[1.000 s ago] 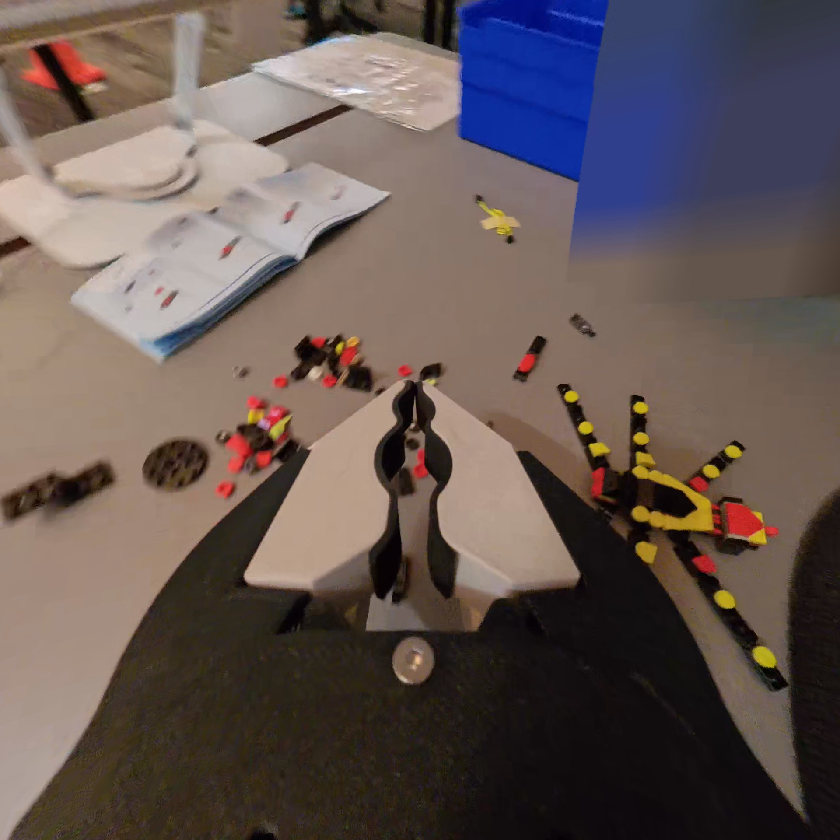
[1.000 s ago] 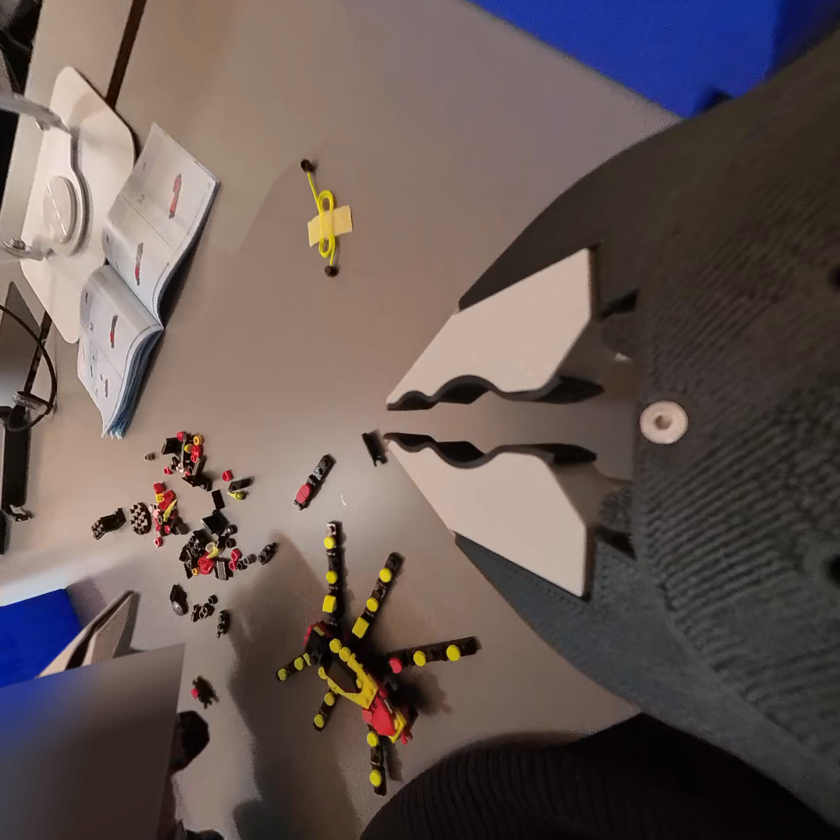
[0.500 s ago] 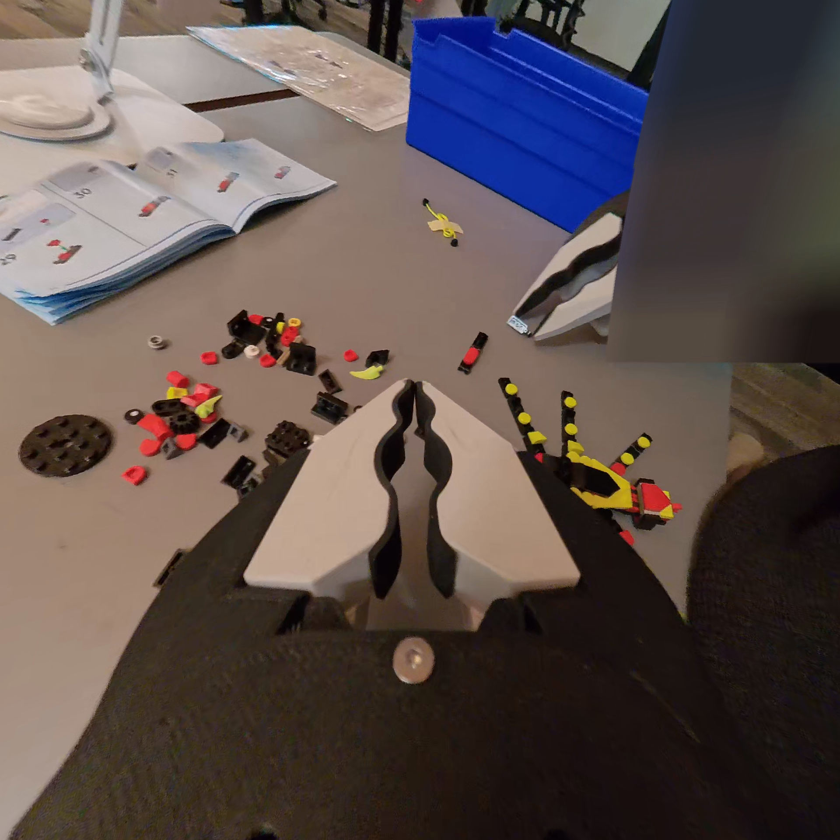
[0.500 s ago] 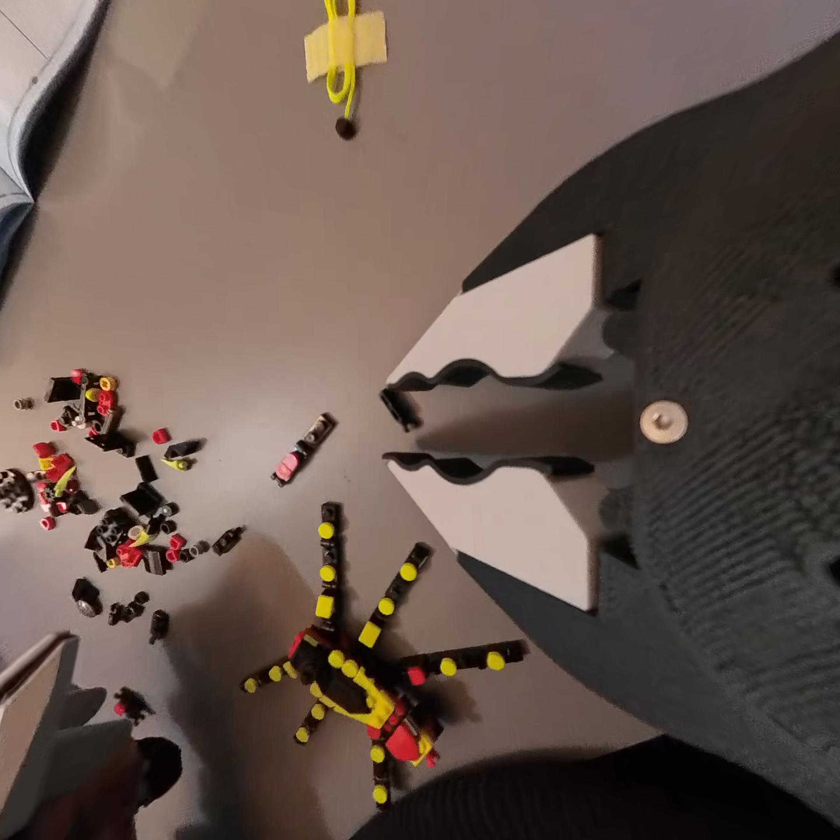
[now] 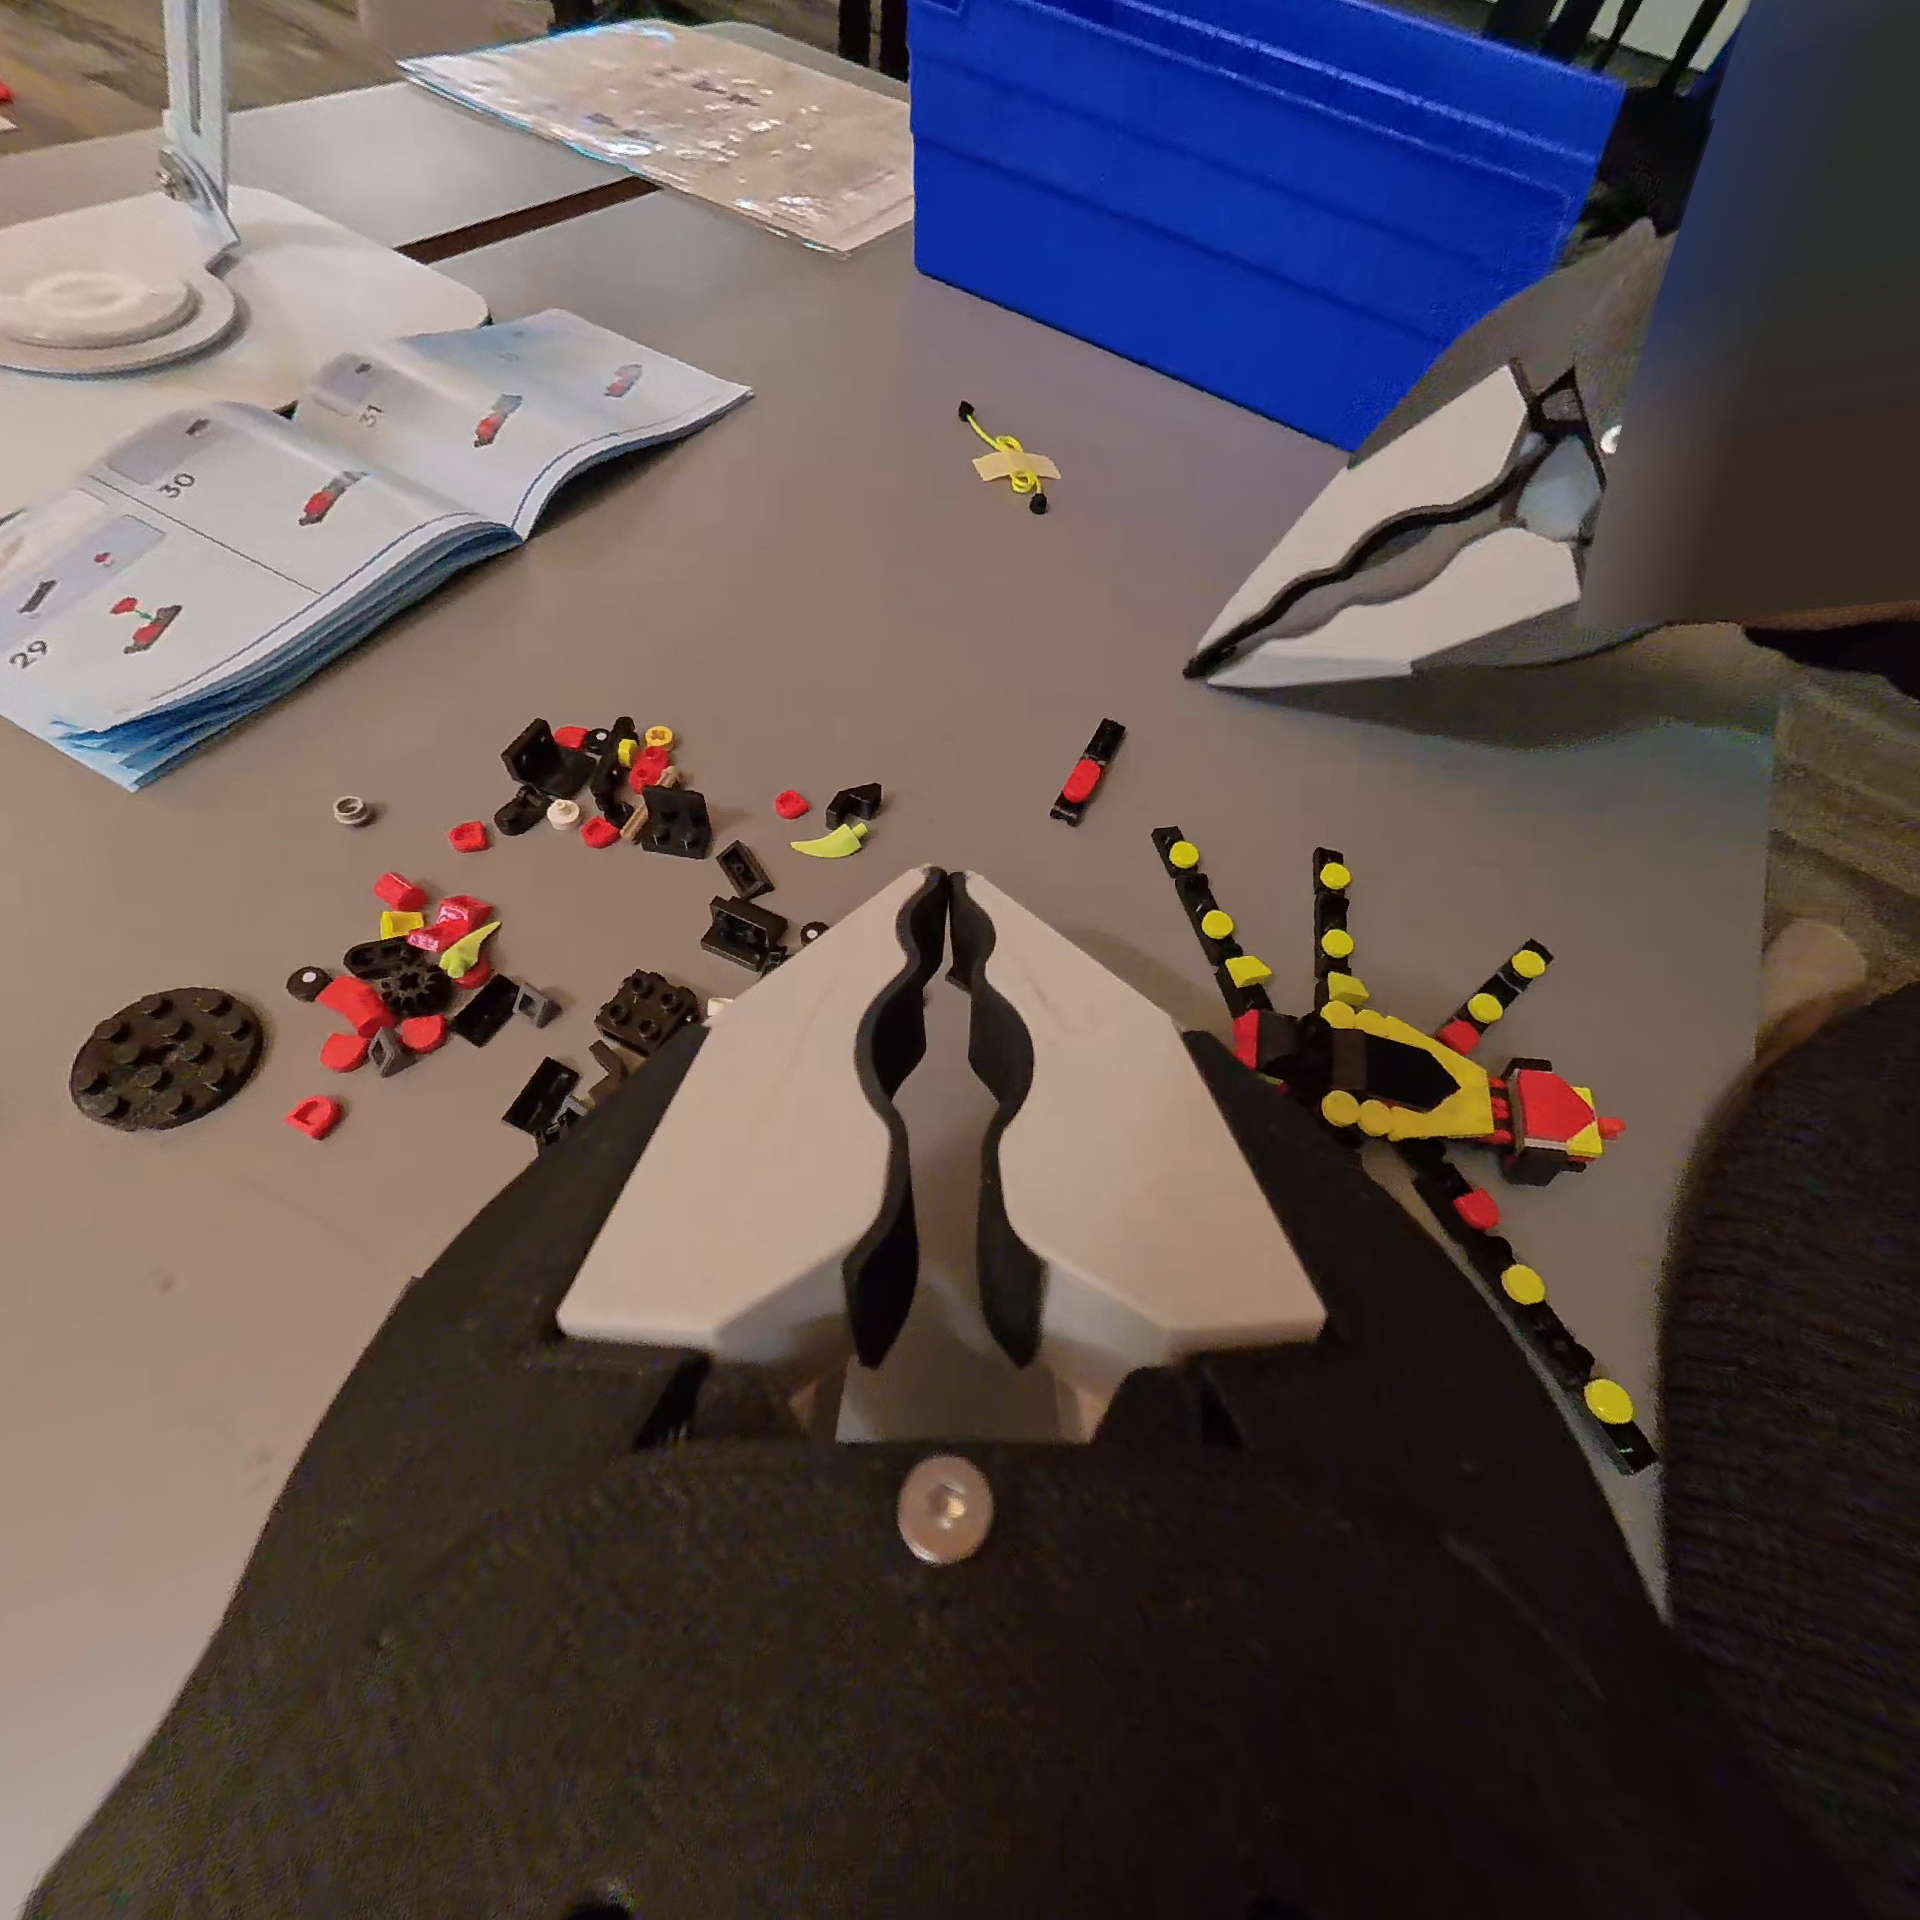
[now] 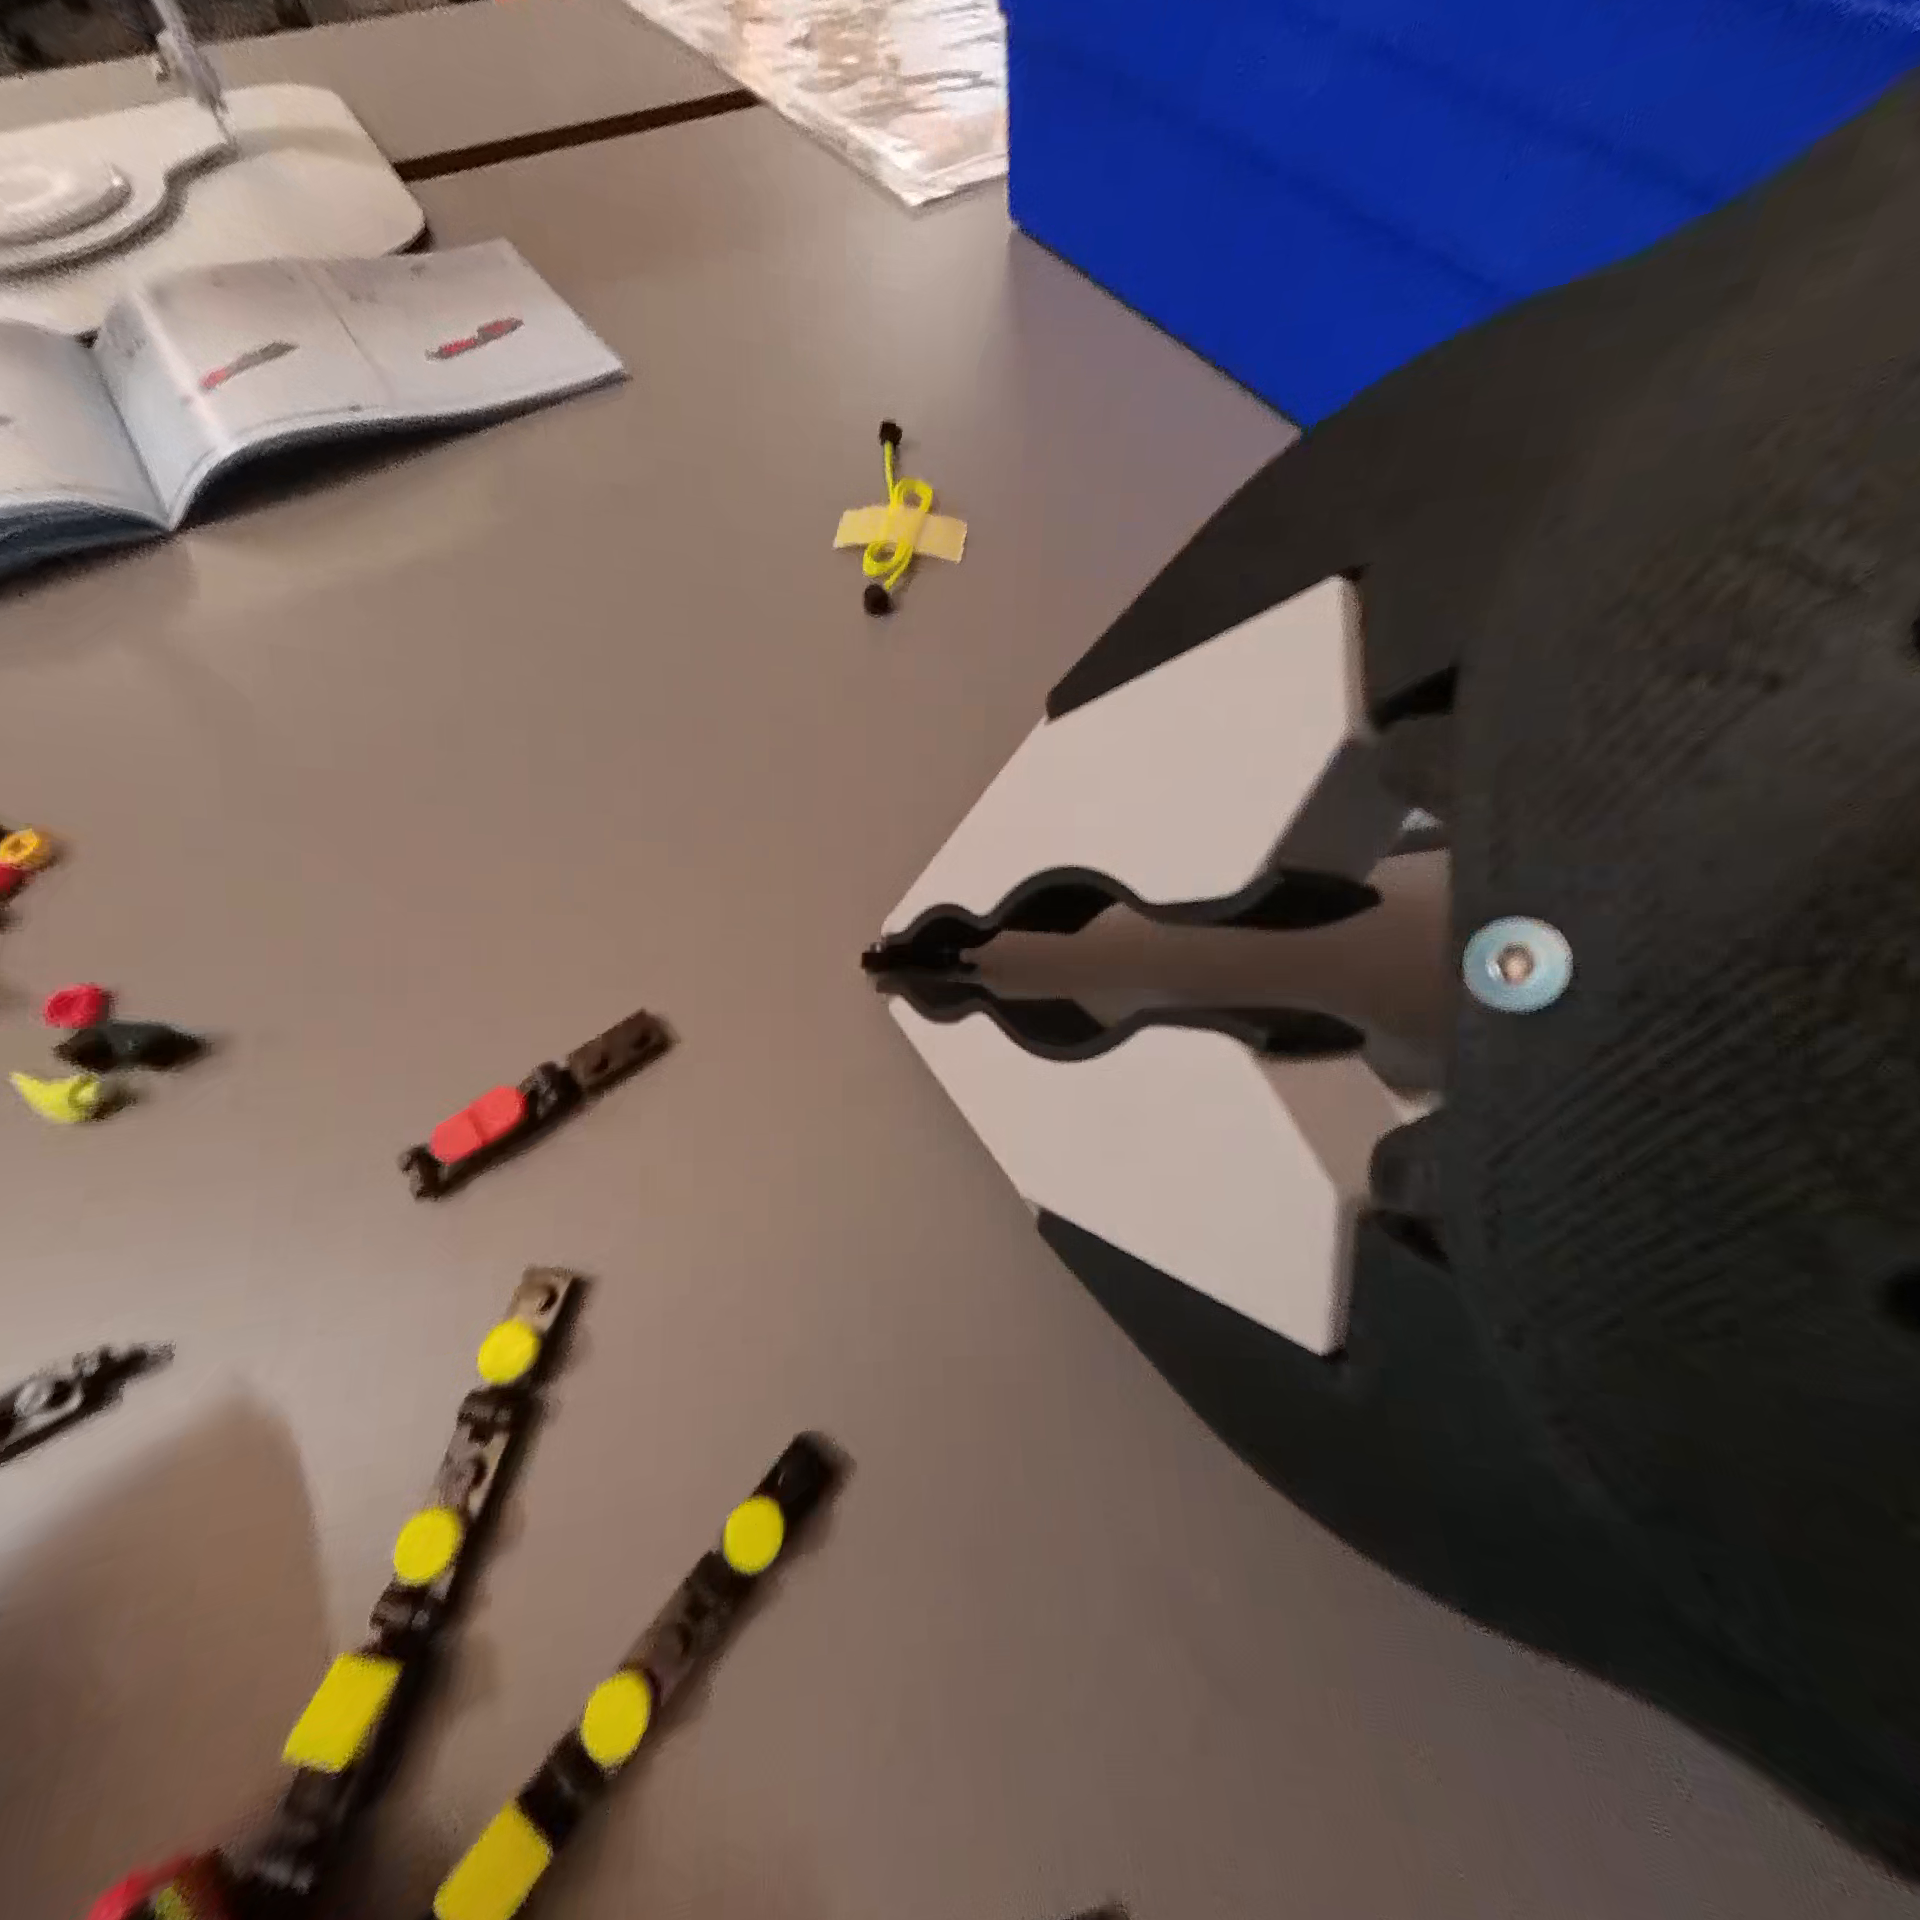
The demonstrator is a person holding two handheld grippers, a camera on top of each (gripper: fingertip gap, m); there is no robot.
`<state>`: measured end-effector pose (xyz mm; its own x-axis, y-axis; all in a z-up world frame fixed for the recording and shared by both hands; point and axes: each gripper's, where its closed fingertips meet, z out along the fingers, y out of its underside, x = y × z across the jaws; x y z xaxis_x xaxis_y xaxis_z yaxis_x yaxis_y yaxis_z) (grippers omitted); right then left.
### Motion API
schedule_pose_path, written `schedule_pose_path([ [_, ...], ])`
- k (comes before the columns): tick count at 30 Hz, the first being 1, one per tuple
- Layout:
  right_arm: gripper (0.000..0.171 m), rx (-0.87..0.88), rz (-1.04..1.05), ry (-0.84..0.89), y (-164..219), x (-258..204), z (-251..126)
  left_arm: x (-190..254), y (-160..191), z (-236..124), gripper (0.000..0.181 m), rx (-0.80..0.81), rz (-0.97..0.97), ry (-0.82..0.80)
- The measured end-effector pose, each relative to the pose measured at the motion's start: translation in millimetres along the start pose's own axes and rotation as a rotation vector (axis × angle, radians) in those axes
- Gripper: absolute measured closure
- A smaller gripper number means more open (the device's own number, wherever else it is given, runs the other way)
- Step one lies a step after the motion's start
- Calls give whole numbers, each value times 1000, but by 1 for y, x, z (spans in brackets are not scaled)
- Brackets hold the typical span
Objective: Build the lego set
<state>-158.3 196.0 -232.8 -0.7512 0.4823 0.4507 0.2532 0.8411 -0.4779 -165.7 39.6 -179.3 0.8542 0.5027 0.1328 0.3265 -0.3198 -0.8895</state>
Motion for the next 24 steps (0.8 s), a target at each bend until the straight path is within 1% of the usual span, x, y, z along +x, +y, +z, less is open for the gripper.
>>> schedule_pose_path([
  [2,166,40,5,-38,-9,-8,-4,-1,0,0,181,-1,7,-6],
  [5,161,146,58,-141,-24,-21,-12,-1,1,-1,181,-7,13,-10],
  [7,161,176,112,-144,-23,-14,-15,-1,1,-1,181,-4,17,-11],
  [10,161,168,219,-137,-11,4,-14,0,1,-1,181,-5,21,-11],
  [14,158,164,361,-232,-1,2,-13,0,2,-1,181,-8,23,-9],
  [17,157,136,383,-257,5,1,-10,0,2,-1,181,-10,21,-8],
  [20,158,123,390,-315,7,-10,-9,-1,3,-1,181,-12,21,-11],
  [24,157,253,421,-546,-22,-39,-23,-3,4,0,181,-17,19,-15],
])
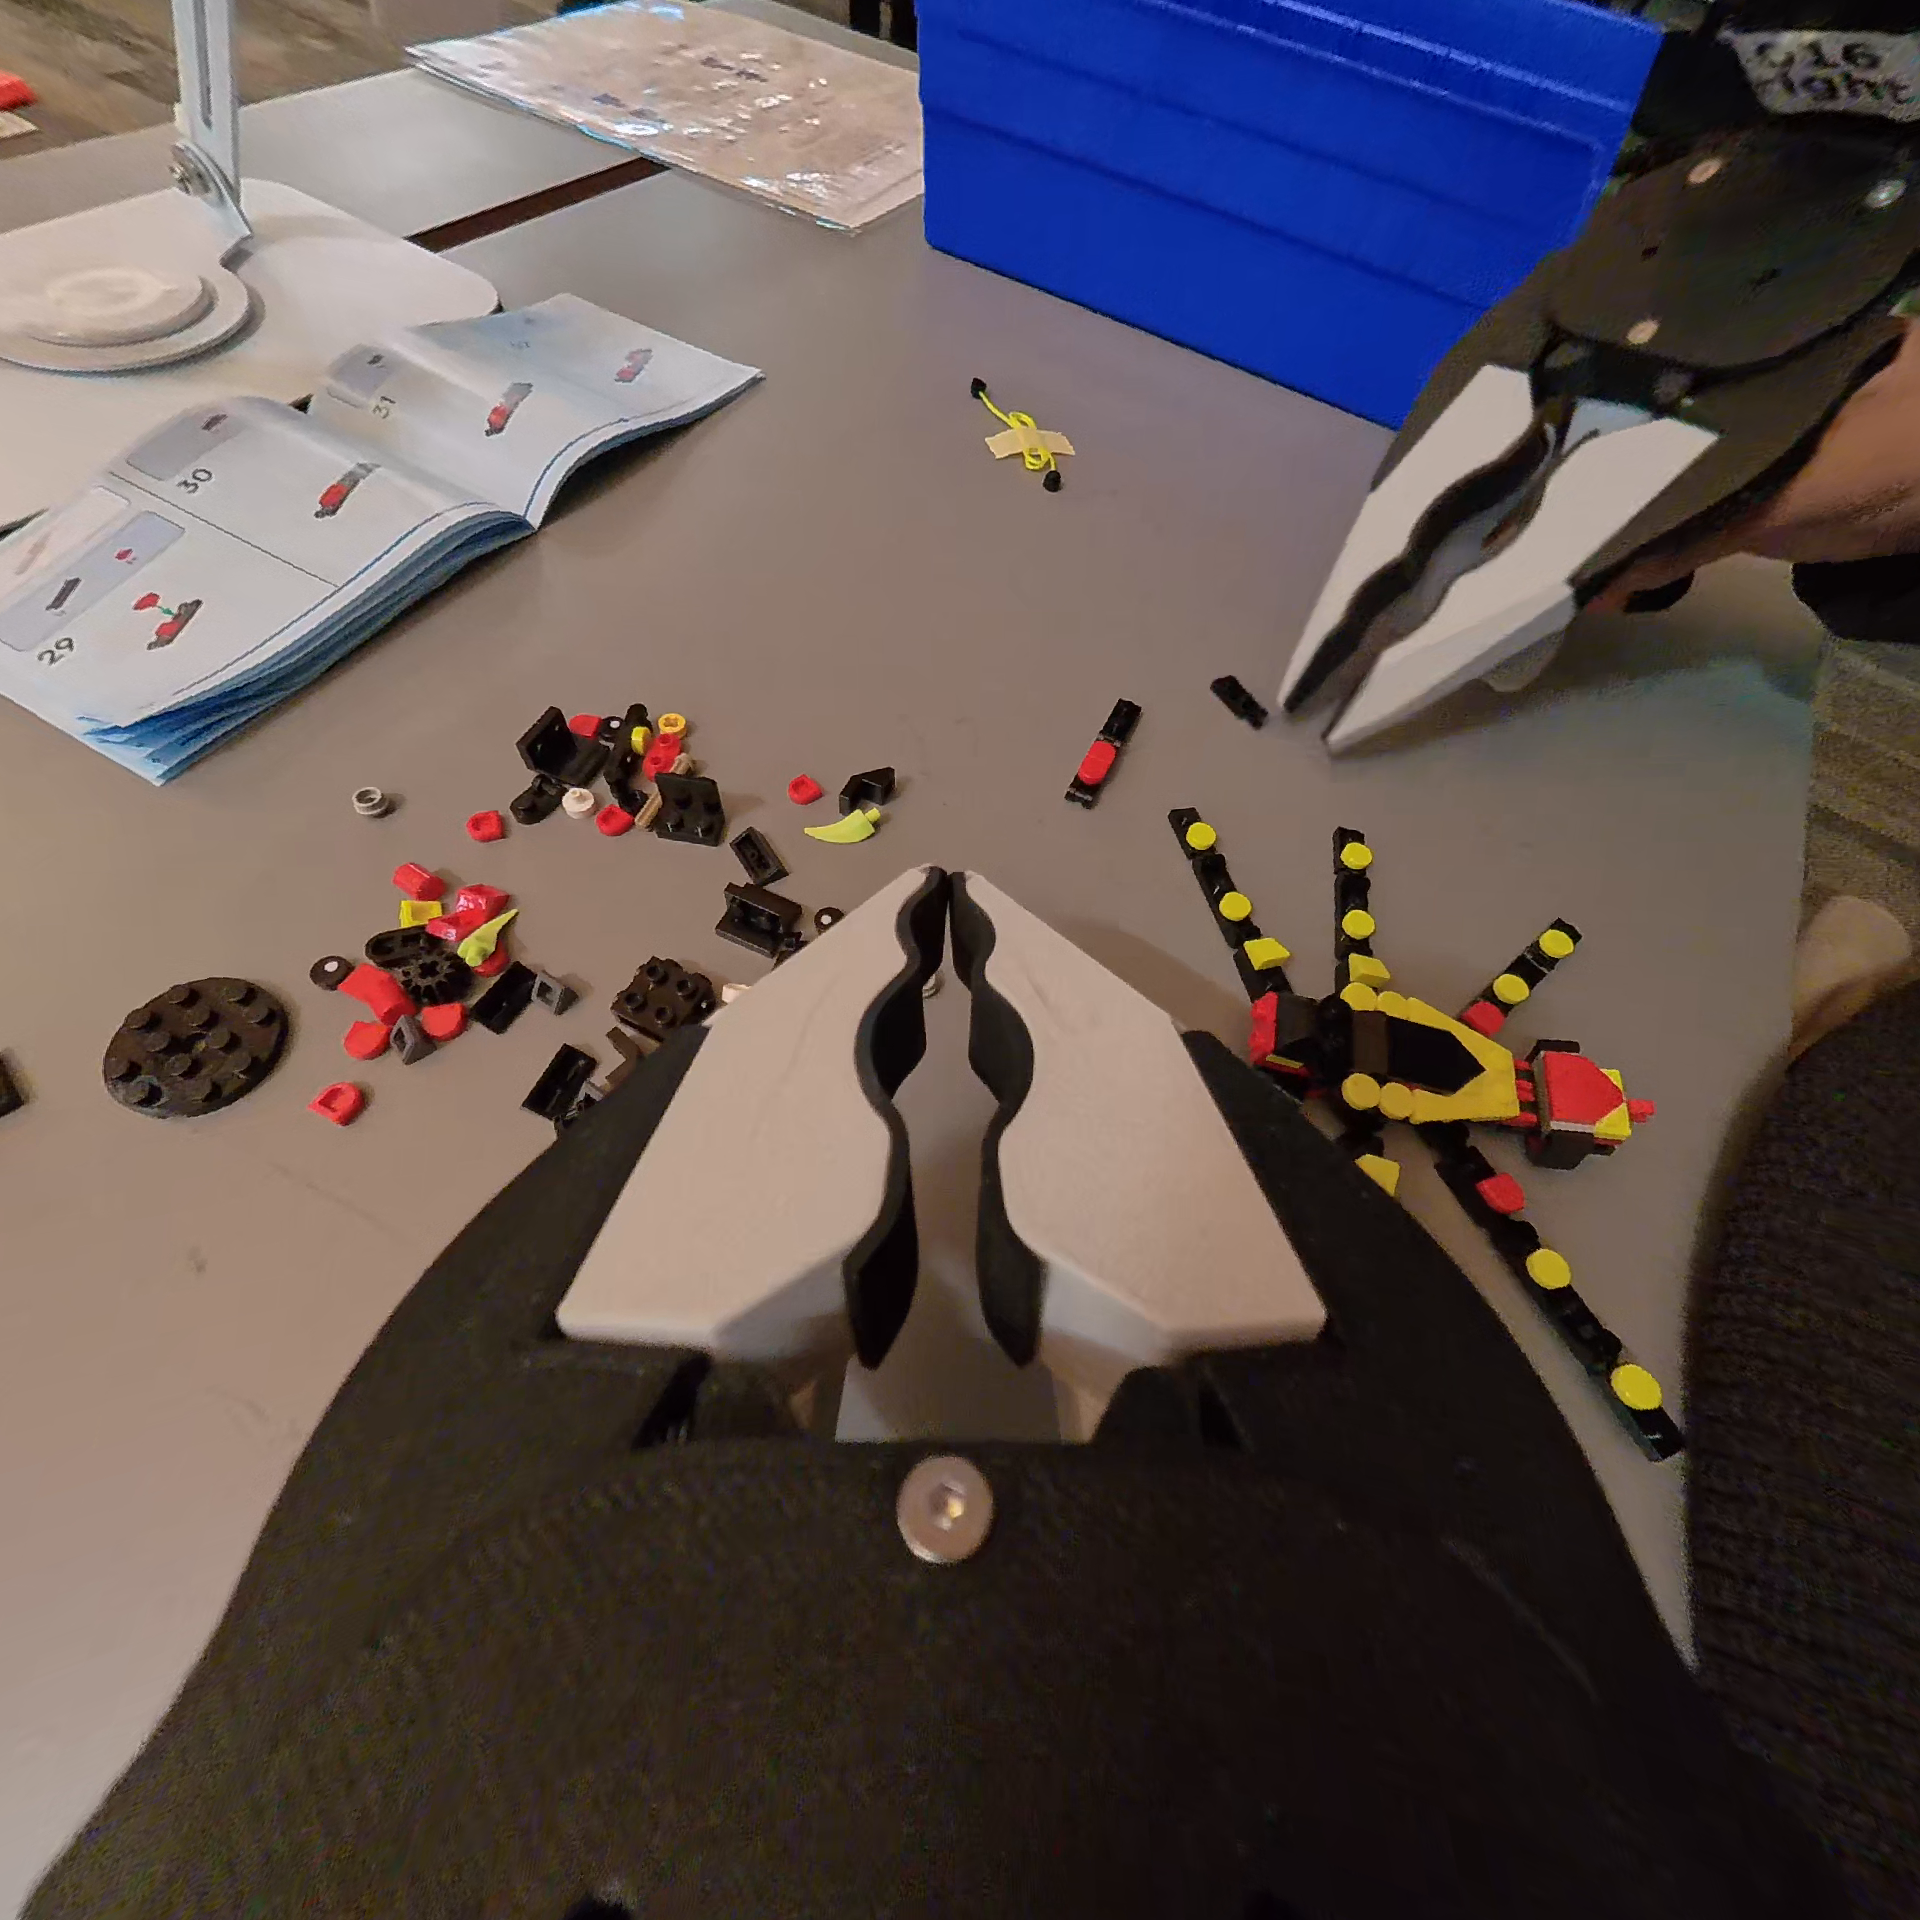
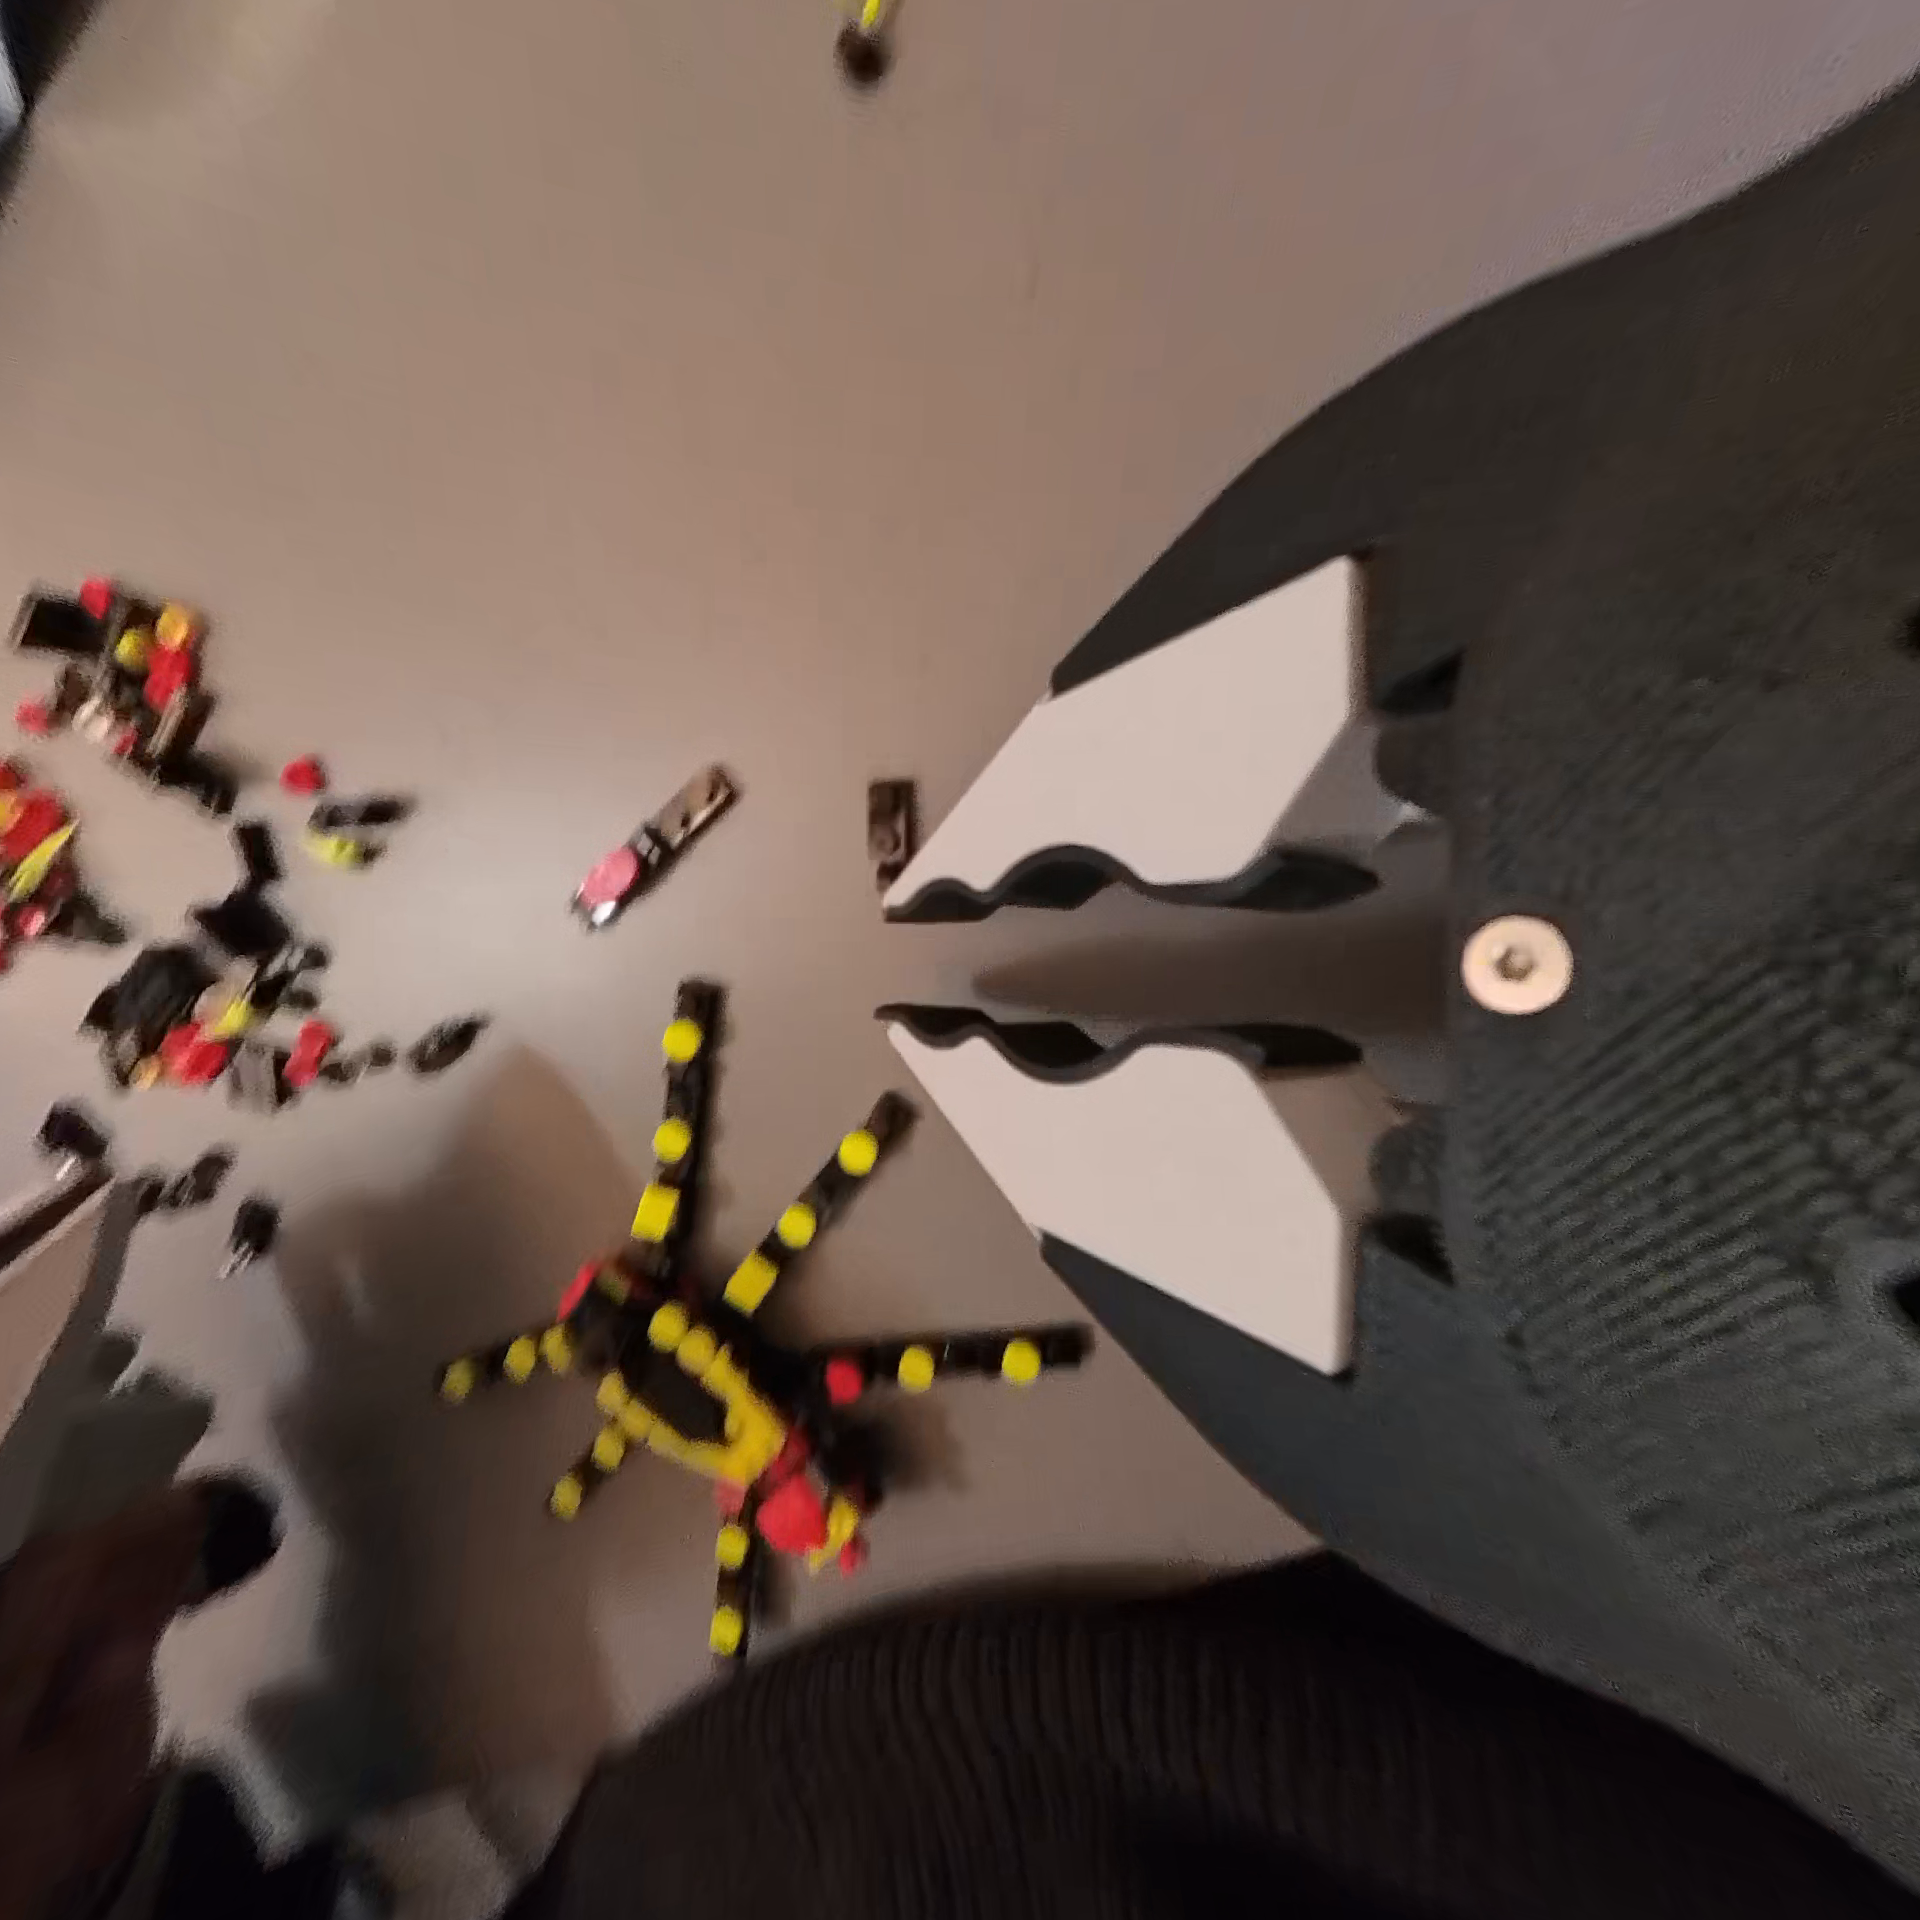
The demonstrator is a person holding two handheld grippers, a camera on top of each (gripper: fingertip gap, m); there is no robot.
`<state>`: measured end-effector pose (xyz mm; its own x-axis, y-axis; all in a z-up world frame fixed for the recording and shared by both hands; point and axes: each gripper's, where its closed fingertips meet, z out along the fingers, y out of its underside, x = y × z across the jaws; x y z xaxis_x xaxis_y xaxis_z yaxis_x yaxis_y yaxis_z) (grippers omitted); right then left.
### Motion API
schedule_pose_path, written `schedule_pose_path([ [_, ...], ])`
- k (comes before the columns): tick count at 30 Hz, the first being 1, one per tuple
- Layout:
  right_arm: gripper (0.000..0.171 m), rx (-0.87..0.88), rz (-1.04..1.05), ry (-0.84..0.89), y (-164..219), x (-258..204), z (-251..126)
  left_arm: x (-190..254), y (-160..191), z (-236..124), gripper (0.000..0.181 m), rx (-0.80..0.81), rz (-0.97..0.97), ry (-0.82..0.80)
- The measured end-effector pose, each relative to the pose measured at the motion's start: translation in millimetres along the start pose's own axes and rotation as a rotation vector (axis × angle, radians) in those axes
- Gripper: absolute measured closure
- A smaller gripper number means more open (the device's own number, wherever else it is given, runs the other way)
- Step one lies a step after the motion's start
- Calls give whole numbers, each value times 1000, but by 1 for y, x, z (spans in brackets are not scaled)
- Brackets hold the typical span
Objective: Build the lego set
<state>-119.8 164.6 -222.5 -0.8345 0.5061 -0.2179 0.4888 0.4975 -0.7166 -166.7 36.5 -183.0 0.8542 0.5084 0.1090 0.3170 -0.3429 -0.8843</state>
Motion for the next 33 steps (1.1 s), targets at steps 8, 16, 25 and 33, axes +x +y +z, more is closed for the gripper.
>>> schedule_pose_path([
  [8,151,90,-23,72,-13,17,-13,-1,1,1,181,-6,-3,0],
  [16,132,129,-8,57,-18,21,-11,-4,3,2,181,-13,-17,-4],
  [25,127,95,-69,71,-12,21,-2,-4,-4,-2,181,42,-144,80],
  [33,128,36,-97,68,-3,19,8,1,-3,-3,177,40,-253,170],
])
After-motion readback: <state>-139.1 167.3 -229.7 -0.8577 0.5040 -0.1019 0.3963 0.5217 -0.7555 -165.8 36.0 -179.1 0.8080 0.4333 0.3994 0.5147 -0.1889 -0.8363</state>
